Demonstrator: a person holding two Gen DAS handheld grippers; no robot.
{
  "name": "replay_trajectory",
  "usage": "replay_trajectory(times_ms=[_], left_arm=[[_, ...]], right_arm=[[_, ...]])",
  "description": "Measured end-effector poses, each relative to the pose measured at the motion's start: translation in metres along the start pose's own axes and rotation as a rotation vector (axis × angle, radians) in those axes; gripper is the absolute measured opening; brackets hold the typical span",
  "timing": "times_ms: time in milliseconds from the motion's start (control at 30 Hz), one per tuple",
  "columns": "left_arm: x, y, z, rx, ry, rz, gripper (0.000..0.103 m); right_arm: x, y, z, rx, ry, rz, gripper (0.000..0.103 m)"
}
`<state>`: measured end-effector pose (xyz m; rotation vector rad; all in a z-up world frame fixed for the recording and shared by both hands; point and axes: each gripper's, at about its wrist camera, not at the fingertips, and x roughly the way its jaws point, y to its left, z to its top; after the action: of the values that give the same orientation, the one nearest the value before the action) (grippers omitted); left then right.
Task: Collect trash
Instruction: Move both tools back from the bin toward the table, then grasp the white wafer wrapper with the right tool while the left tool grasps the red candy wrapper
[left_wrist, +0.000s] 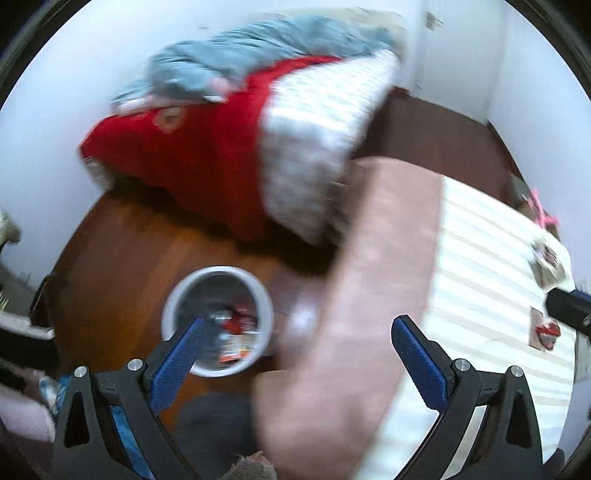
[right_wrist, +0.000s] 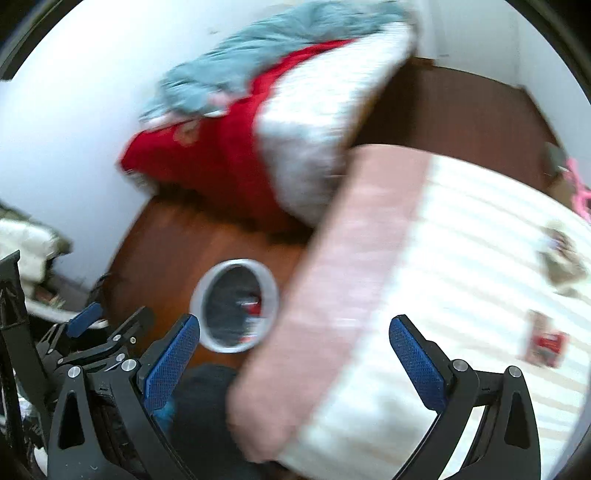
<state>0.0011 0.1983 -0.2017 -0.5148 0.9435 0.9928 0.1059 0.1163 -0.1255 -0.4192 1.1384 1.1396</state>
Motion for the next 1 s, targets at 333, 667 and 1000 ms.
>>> replay_trajectory(times_ms=[333, 667, 1000], left_arm=[[0.098, -0.191, 0.024, 0.231, 0.128, -0.060, 0.103], [0.138, -0.238, 0.035, 0.319, 0.195, -0.016, 0.103], [0.117, -0.250, 0.031, 0.361, 0.142, -0.030, 0.103]], right_arm=[[-0.007, -0.250, 0.037, 0.154, 0.080, -0.383, 0.103], [0.060, -0.351, 0.076, 0.169, 0.172, -0.375, 0.094], [0.076, -0.377, 0.055, 0.233, 0.156, -0.316, 0.035]])
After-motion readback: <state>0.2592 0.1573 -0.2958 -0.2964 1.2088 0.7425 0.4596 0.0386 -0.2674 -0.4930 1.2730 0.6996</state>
